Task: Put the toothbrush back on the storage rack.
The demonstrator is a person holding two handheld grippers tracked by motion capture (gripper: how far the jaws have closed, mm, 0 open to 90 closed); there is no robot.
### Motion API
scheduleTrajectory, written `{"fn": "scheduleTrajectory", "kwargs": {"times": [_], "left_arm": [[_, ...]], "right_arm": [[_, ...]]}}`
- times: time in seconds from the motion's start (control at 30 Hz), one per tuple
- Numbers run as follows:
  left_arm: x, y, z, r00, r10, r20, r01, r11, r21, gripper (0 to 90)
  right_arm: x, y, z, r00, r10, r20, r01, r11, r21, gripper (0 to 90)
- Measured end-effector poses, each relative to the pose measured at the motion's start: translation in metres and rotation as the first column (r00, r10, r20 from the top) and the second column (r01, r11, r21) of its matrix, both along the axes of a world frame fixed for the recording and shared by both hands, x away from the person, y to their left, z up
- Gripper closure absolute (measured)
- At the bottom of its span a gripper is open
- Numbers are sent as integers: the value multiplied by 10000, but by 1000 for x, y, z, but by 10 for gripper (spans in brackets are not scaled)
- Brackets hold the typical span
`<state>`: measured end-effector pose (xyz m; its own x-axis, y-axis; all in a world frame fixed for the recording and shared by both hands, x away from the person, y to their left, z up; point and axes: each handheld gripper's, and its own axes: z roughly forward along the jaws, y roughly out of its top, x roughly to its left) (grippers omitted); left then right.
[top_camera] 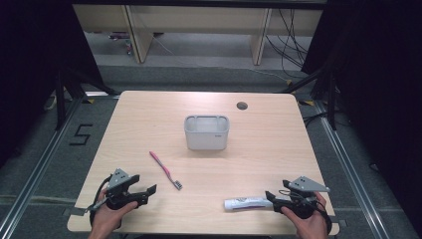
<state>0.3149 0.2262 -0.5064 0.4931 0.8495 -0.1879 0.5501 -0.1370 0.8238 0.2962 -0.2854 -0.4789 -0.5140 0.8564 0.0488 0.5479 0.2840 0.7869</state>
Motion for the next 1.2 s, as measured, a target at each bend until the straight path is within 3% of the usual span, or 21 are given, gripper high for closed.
{"fn": "scheduleTrajectory", "kwargs": {"times": [0.33, 0.4, 0.47, 0.57, 0.77, 0.8, 0.83, 0.97, 1.03, 1.13, 1.17, 1.2], "left_arm": [[2, -2, -1, 9999, -33, -109, 32, 10000, -35, 209], [4, -1, -1, 9999, -100, -104, 101, 9999, 71, 209], [5, -2, 0, 9999, -120, 36, 118, 9989, 447, 209], [7, -3, 1, 9988, -478, 83, 473, 9973, 556, 207], [15, -8, 5, 9928, -1160, 291, 1119, 9869, 1162, 224], [17, -6, 7, 9890, -1443, 314, 1381, 9793, 1482, 223], [18, -9, 8, 9893, -1371, 496, 1290, 9817, 1403, 225], [26, -8, 15, 9826, -1748, 627, 1625, 9728, 1650, 251], [30, -8, 17, 9841, -1650, 655, 1529, 9752, 1599, 261], [36, -6, 18, 9834, -1679, 692, 1550, 9745, 1622, 354], [37, -3, 20, 9793, -1932, 597, 1780, 9637, 1991, 417], [37, -3, 20, 9793, -1932, 597, 1780, 9637, 1991, 484]], "right_arm": [[1, -1, -1, 9999, -47, 95, 47, 10000, -33, 245], [1, -1, -1, 9999, -28, 142, 29, 10000, -48, 245], [1, -1, -2, 10000, -9, 93, 9, 10000, 17, 245], [1, -1, -1, 10000, -21, 63, 21, 10000, 54, 247], [2, -1, -2, 10000, 41, -20, -41, 10000, 12, 248], [2, -1, -2, 10000, 21, 6, -22, 10000, 56, 249], [2, -1, -2, 10000, 55, 54, -55, 10000, 43, 249], [2, -1, -2, 10000, 24, 44, -25, 10000, 76, 250], [2, -1, -2, 10000, 43, 48, -43, 10000, 74, 250], [2, -1, -2, 10000, 48, 72, -49, 10000, 77, 250], [2, -1, -2, 10000, 41, 58, -41, 10000, 89, 250], [2, -1, -2, 10000, 41, 58, -41, 10000, 89, 250]]}}
